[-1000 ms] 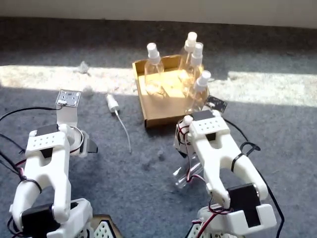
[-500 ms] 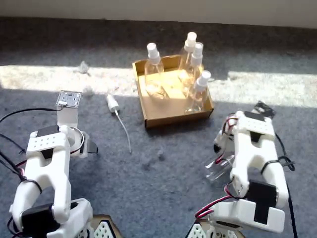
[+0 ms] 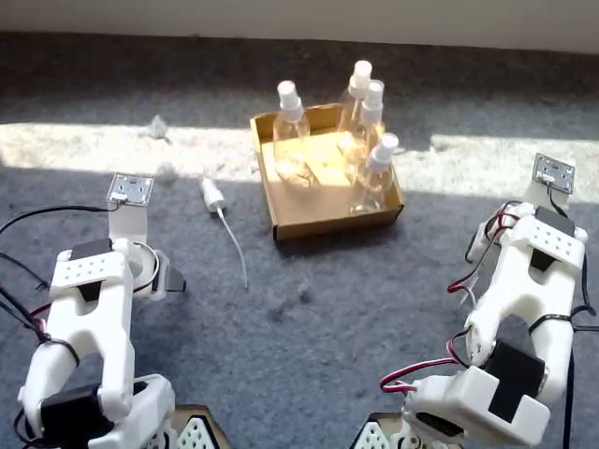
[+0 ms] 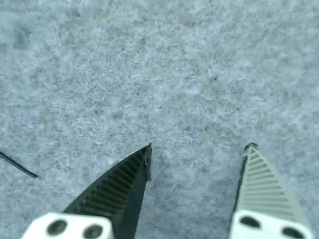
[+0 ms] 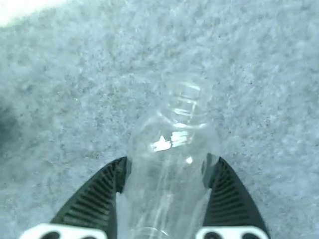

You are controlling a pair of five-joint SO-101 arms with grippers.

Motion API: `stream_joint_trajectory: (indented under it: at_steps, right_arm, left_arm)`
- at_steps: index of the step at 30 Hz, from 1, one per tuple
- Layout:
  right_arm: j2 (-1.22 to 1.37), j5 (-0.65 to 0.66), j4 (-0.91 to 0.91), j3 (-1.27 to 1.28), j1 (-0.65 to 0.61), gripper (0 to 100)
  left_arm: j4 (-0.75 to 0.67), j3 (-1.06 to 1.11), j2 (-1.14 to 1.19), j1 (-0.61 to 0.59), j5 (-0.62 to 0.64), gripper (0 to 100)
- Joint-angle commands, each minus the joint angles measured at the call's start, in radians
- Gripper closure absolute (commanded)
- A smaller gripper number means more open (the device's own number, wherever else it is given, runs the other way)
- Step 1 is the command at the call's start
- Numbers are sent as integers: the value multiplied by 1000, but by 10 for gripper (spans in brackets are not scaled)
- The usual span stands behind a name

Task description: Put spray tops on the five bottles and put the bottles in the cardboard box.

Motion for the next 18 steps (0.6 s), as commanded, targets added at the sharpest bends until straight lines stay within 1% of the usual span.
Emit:
stream_joint_trajectory:
  at_steps: [1, 3, 7, 9, 13, 18]
  right_arm:
    - [-7, 94, 2, -45, 22, 913]
    - [-10, 167, 10, -41, 35, 863]
    - [-15, 302, 137, -4, 41, 711]
    - [-16, 341, 180, -2, 41, 669]
    - [-18, 281, 180, -1, 61, 661]
    - [-18, 267, 180, -7, 64, 661]
  left_arm:
    - [-9, -4, -24, 18, 9, 732]
    - [-8, -4, -24, 18, 9, 732]
    - [-6, -4, -24, 18, 9, 732]
    - [-6, -4, -24, 18, 9, 732]
    - [-6, -4, -24, 18, 9, 732]
    - [-6, -4, -24, 18, 9, 732]
